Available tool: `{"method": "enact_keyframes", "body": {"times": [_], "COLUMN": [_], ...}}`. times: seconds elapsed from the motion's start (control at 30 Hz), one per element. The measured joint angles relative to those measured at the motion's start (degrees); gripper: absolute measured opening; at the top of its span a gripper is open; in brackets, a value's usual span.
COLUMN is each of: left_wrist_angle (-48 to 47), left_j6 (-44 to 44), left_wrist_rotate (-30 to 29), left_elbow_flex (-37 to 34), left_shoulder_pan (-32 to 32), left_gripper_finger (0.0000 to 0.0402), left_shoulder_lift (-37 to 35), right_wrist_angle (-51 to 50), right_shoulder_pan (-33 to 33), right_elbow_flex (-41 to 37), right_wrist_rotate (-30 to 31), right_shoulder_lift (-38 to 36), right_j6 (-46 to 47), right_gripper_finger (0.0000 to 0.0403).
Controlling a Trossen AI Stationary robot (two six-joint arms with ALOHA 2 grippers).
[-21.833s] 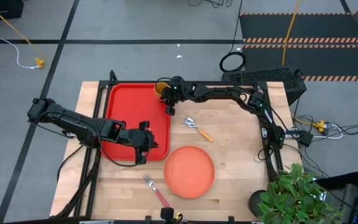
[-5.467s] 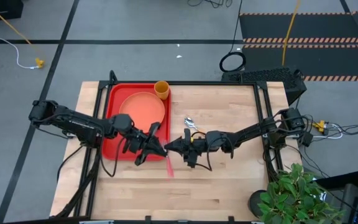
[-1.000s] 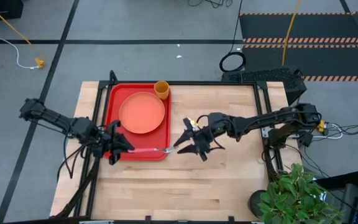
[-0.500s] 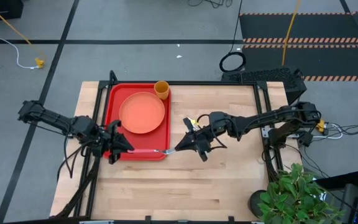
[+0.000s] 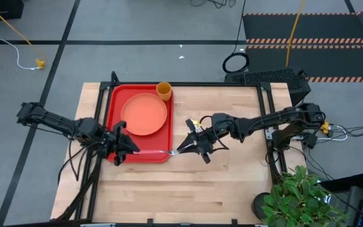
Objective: Pick and place plate/cup/fork/spoon on tray
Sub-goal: Put the pink fork on the red serving tray at the bottom of the orange plate
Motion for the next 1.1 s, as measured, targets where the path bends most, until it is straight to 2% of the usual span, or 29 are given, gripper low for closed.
{"method": "enact_keyframes", "body": {"times": [0.2,0.3,0.47,0.6,0.87,0.97,1.1], "left_wrist_angle": [2.4,4.0,4.3,2.3,-3.8,-7.7,-18.0], "left_j6": [-1.9,-6.0,-7.8,-11.8,-16.1,-18.5,-25.7], "left_wrist_rotate": [-1.0,-4.8,-9.5,-18.8,-31.3,-33.5,-33.8], "left_elbow_flex": [0.0,0.0,0.0,0.0,0.0,0.1,1.8], "left_shoulder_pan": [1.2,1.4,1.5,1.5,0.8,-0.2,-1.2], "left_gripper_finger": [0.0034,0.0049,0.0088,0.0126,0.02,0.0214,0.0217], "left_shoulder_lift": [1.8,1.3,0.8,0.7,-0.8,-3.6,-7.3], "right_wrist_angle": [-0.5,-0.6,-1.2,-1.3,-3.8,-4.2,-4.7], "right_shoulder_pan": [0.0,0.0,-0.1,-0.1,0.4,0.6,1.3], "right_elbow_flex": [0.0,0.0,0.0,0.0,0.0,0.0,0.0], "right_wrist_rotate": [-0.3,-0.1,0.8,6.2,14.4,17.1,22.2], "right_shoulder_lift": [0.0,-0.2,-0.1,-0.1,0.0,0.0,0.0], "right_j6": [-1.2,-1.2,-1.2,-1.0,-5.4,-7.2,-10.3], "right_gripper_finger": [0.0007,0.0009,0.0003,0.0003,0.0001,0.0,0.0]}}
